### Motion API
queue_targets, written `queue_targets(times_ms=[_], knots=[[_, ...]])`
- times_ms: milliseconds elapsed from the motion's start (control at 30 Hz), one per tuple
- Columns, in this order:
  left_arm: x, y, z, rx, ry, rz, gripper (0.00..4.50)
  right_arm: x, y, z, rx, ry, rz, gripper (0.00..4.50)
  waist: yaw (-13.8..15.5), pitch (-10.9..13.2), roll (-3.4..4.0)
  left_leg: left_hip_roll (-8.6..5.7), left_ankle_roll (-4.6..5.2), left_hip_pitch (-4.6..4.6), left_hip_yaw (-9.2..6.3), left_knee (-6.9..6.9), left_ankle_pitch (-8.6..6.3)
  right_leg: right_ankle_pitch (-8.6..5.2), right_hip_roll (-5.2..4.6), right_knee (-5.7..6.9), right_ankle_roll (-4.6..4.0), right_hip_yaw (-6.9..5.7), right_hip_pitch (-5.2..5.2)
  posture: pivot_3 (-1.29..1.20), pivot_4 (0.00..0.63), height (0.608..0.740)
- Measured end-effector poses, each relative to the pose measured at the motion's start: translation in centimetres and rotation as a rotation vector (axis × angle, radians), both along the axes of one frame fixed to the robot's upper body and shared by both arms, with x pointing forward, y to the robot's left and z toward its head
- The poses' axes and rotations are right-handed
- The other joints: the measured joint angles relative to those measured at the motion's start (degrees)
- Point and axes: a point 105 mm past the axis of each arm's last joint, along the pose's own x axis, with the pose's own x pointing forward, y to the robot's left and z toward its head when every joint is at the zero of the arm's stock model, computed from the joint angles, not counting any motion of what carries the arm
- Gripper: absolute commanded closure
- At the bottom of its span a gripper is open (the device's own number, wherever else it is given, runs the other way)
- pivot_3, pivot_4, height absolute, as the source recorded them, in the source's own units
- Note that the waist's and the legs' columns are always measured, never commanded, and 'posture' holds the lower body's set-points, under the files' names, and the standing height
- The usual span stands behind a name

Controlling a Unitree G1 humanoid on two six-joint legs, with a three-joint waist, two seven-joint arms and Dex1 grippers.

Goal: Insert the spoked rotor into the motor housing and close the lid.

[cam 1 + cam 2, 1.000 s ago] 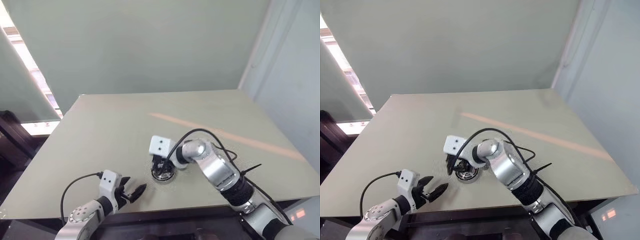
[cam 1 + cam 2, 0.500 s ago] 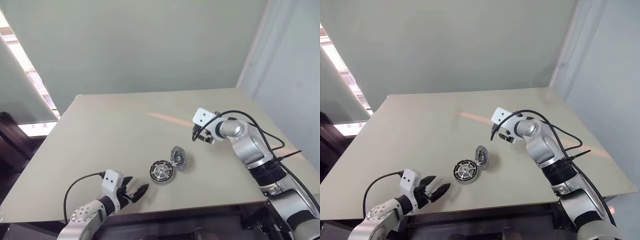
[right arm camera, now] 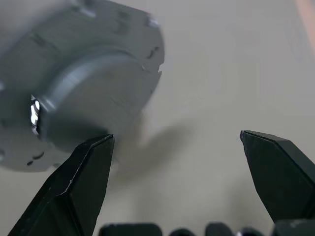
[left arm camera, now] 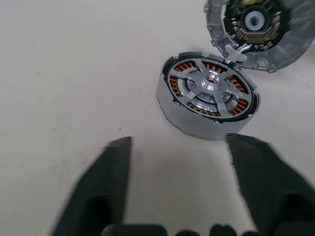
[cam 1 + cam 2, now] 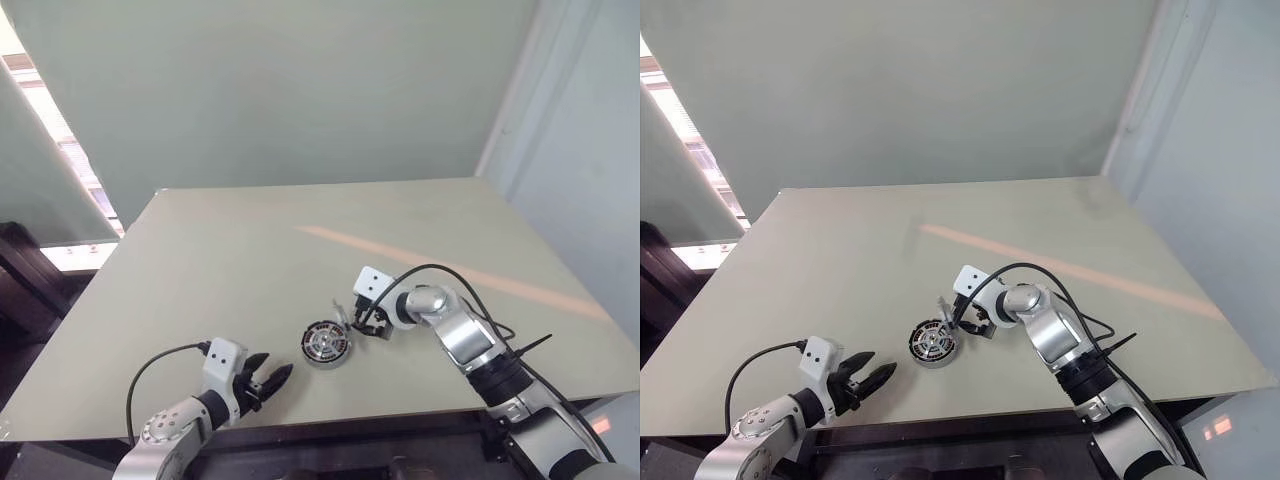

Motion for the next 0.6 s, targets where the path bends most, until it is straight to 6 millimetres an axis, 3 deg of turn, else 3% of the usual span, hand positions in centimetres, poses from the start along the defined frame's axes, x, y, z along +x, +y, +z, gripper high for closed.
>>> queue_targets(times_ms=[167,200,600], knots=[[0.0,0.0,0.0,0.001,-0.001,0.001,4.33,-0.7,2.2,-0.6,0.067,0.05,0.037,0.0,0.02,0.0,0.01,0.03,-0.01,0.04,-0.03,-0.01,0.0,0.0,0.04,0.04,0.0,-0.03,0.02,0.0,0.0,0.74],[0.0,0.0,0.0,0.001,-0.002,0.002,4.48,-0.8,2.5,-0.8,0.073,0.057,0.044,0.0,0.03,0.0,0.01,0.02,0.0,0.04,-0.03,0.0,0.0,0.0,0.03,0.03,0.0,-0.03,0.03,0.0,0.0,0.74],[-0.1,0.1,0.0,0.004,0.0,0.004,4.48,-1.3,3.4,-1.6,0.224,0.148,0.114,0.0,0.05,0.0,0.01,0.0,0.0,0.04,-0.03,0.01,0.0,0.0,0.02,0.03,0.0,-0.03,0.06,0.0,0.0,0.74]])
